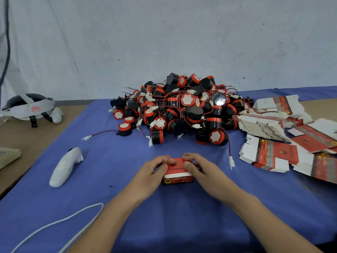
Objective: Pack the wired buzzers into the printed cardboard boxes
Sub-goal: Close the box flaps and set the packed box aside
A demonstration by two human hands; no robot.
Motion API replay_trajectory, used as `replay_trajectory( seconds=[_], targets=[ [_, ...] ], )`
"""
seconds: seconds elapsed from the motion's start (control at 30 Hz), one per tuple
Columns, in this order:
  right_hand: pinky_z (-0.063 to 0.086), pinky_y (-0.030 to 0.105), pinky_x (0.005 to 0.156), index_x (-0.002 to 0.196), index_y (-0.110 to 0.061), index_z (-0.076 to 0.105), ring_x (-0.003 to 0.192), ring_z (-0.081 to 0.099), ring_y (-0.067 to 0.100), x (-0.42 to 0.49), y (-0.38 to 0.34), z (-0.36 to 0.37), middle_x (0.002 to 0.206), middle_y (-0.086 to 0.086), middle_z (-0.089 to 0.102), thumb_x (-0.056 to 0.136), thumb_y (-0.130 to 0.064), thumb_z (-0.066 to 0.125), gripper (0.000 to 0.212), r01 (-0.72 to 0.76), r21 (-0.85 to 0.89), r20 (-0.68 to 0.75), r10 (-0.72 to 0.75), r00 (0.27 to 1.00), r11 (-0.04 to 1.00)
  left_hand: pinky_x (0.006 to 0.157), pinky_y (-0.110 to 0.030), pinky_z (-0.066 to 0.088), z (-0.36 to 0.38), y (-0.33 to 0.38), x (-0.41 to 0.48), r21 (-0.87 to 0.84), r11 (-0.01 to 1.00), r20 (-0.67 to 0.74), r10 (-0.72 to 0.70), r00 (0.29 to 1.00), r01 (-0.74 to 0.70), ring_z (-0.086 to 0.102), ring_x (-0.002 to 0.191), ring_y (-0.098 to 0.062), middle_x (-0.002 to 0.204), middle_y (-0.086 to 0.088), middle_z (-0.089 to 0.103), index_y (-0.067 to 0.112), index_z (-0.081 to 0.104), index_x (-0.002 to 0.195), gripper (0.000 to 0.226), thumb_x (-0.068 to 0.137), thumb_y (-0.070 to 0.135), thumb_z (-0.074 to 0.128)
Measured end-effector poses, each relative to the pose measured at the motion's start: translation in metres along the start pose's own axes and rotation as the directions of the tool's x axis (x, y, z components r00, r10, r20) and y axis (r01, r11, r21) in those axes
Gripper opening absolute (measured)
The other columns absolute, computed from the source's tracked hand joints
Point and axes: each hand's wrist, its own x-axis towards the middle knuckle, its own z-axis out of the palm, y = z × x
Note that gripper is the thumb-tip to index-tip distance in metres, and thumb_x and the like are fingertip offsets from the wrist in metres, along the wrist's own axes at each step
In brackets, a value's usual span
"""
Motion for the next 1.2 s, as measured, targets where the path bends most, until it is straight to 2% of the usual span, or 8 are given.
replay_trajectory(
  seconds=[0.2,0.37,0.47,0.6,0.77,0.93,1.1,1.2],
  targets=[
    [0.044,0.011,0.086,0.134,-0.038,0.045,0.112,0.052,-0.001,-0.003,-0.006,0.008,0.127,-0.028,0.043,0.108,-0.042,0.03,0.03,0.09,-0.231,0.022,-0.088,0.996,0.969,0.093,-0.023,0.052,0.001,-0.006,0.001,-0.136,0.988,-0.002,-0.07,0.998,0.069,0.058,0.118,-0.002,0.134,0.018,0.056,0.034,0.069,0.104,0.046,0.103,0.001,0.037],
    [0.044,0.037,0.101,0.143,-0.033,0.039,0.116,0.054,0.013,-0.006,-0.011,0.013,0.148,-0.019,0.033,0.11,-0.039,0.024,0.037,0.074,-0.323,0.048,-0.062,0.997,0.943,0.086,-0.016,0.052,-0.001,-0.006,-0.001,-0.155,0.986,0.013,-0.056,0.998,0.058,0.058,0.117,0.001,0.133,0.019,0.054,0.023,0.061,0.109,0.038,0.105,-0.003,0.034],
    [0.042,0.04,0.105,0.145,-0.032,0.037,0.121,0.053,0.016,-0.007,-0.012,0.015,0.156,-0.014,0.028,0.11,-0.038,0.023,0.038,0.063,-0.333,0.049,-0.05,0.998,0.941,0.089,-0.015,0.05,0.0,-0.006,-0.003,-0.104,0.994,0.009,-0.019,1.0,0.02,0.056,0.119,0.0,0.134,0.017,0.053,0.023,0.06,0.111,0.034,0.108,0.003,0.033],
    [0.04,0.042,0.107,0.147,-0.027,0.036,0.131,0.045,0.014,-0.007,-0.013,0.016,0.162,-0.01,0.021,0.111,-0.033,0.023,0.039,0.057,-0.375,0.057,-0.039,0.998,0.925,0.086,-0.003,0.041,0.006,-0.003,-0.006,0.041,0.998,-0.009,0.053,0.999,-0.053,0.051,0.106,0.023,0.125,0.021,0.05,0.026,0.055,0.113,0.034,0.109,0.005,0.028],
    [0.043,0.042,0.101,0.141,-0.027,0.043,0.124,0.042,0.0,-0.01,-0.013,0.015,0.158,-0.015,0.022,0.111,-0.031,0.025,0.036,0.119,-0.4,0.073,-0.098,0.992,0.909,0.093,-0.002,0.036,0.006,-0.006,-0.007,0.214,0.969,-0.062,0.14,0.988,-0.124,0.044,0.13,-0.002,0.142,0.009,0.042,0.027,0.058,0.104,0.035,0.106,0.001,0.035],
    [0.043,0.04,0.1,0.134,-0.03,0.049,0.112,0.055,0.007,-0.01,-0.017,0.014,0.159,-0.016,0.027,0.11,-0.038,0.025,0.035,0.133,-0.403,0.073,-0.113,0.991,0.906,0.084,-0.006,0.044,0.0,-0.002,-0.007,0.209,0.966,-0.051,0.165,0.985,-0.151,0.057,0.116,0.001,0.13,0.023,0.056,0.03,0.069,0.09,0.045,0.1,-0.005,0.043],
    [0.034,0.04,0.114,0.14,-0.039,0.048,0.142,0.037,0.009,-0.011,-0.019,0.01,0.164,-0.019,0.021,0.103,-0.053,0.025,0.045,0.136,-0.379,0.088,-0.11,0.99,0.915,0.092,-0.013,0.046,-0.01,-0.001,-0.012,0.168,0.976,0.082,0.125,0.989,-0.137,0.056,0.117,0.008,0.132,0.038,0.052,0.044,0.068,0.101,0.014,0.098,0.032,0.061],
    [0.022,0.043,0.123,0.149,-0.043,0.04,0.154,0.005,0.001,-0.011,-0.017,0.005,0.165,-0.025,0.009,0.099,-0.058,0.022,0.054,0.155,-0.409,0.141,-0.106,0.984,0.899,0.102,-0.019,0.043,-0.011,-0.002,-0.014,0.245,0.95,0.125,0.166,0.978,-0.192,0.05,0.125,0.009,0.138,0.034,0.047,0.043,0.067,0.108,0.027,0.082,0.052,0.069]
  ],
)
